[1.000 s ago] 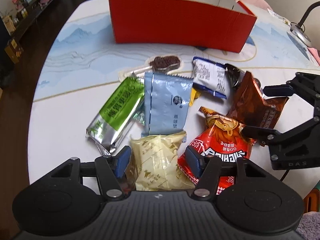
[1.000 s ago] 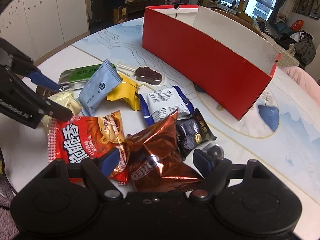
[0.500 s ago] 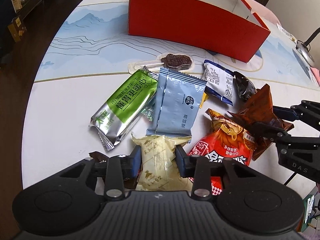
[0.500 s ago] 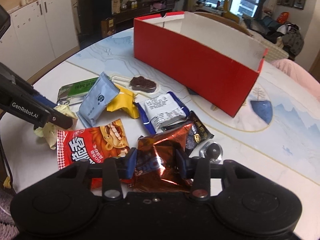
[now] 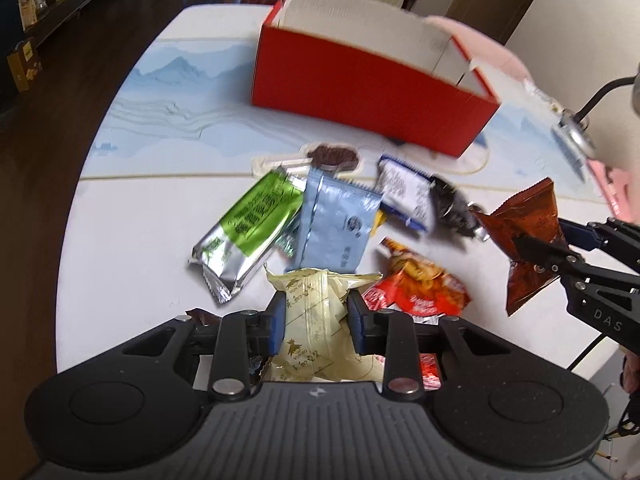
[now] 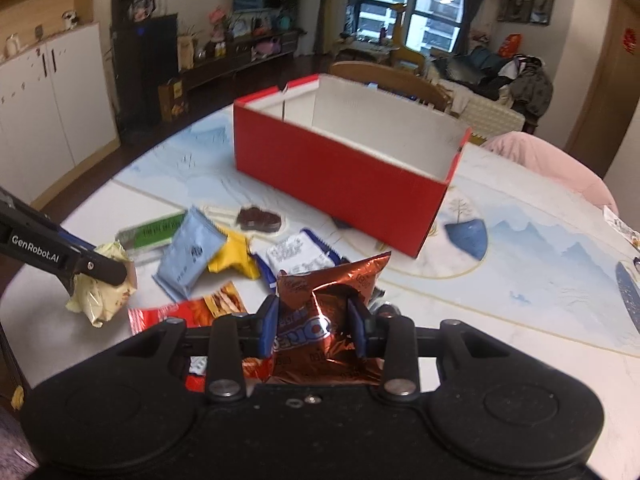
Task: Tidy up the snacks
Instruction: 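Lift the cream packet with the left tool while the right tool lifts the brown bag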
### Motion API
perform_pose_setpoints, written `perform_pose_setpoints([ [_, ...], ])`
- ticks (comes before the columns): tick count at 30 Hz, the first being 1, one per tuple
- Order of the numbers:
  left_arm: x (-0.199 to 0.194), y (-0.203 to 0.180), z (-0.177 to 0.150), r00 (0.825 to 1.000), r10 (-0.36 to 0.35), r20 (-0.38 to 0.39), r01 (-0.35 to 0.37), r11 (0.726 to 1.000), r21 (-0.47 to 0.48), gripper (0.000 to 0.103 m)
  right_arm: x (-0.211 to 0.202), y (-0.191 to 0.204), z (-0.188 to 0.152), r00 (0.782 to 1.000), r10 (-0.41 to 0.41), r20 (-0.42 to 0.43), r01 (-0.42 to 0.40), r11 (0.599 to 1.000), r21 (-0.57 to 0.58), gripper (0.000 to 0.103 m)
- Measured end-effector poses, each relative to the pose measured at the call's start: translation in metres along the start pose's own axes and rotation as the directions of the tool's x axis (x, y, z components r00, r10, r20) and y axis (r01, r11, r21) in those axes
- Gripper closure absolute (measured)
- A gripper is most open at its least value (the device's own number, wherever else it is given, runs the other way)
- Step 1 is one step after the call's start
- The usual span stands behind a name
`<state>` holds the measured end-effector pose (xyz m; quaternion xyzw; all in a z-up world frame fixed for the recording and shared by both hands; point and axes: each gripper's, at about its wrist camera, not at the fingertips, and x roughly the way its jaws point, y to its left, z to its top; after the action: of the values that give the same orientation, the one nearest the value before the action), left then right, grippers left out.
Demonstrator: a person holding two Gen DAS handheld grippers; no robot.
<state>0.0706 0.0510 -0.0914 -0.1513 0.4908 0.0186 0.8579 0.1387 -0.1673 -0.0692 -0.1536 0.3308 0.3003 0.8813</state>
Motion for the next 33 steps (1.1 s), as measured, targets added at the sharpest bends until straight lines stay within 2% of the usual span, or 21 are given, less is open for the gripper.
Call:
perform_pose_setpoints([
  [6,-0.031,-0.003,0.014,0.997,-0.051,0.061,0.049,0.998,0.03,0.072,-0.022,0.001,0.022,0.998,-0.014,0.055,0.012,0.999,0.034,0.067],
  [11,-0.04,-0.003,0.028,0.993,-0.097,0.065,0.093,0.994,0.052,0.072,-0.031,0.0,0.039,0.995,-0.033,0.094,0.028,0.998,0.052,0.067],
  [15,-0.02,0.009,0.028,0.994,-0.103,0.033,0.102,0.994,0.031,0.072,-0.025,0.001,0.038,0.995,-0.049,0.085,0.043,0.997,0.069,0.067],
  [19,0.01,0.021,0.017,0.997,-0.07,-0.025,0.07,0.997,0.015,0.072,-0.017,0.004,0.028,0.998,-0.047,0.048,0.042,0.995,0.092,0.067],
  [27,0.028,0.008,0.013,0.995,-0.087,-0.054,0.091,0.993,0.074,0.072,-0.02,0.001,0.017,0.998,-0.053,0.027,0.049,0.992,0.119,0.067],
  [29,0.032,0.007,0.014,0.992,-0.101,-0.074,0.106,0.992,0.074,0.069,-0.021,0.002,0.016,0.998,-0.054,0.027,0.05,0.991,0.124,0.067],
  [33,0.032,-0.006,0.011,0.989,-0.127,-0.076,0.135,0.986,0.1,0.044,-0.022,-0.001,0.012,0.998,-0.057,0.024,0.053,0.99,0.134,0.067],
])
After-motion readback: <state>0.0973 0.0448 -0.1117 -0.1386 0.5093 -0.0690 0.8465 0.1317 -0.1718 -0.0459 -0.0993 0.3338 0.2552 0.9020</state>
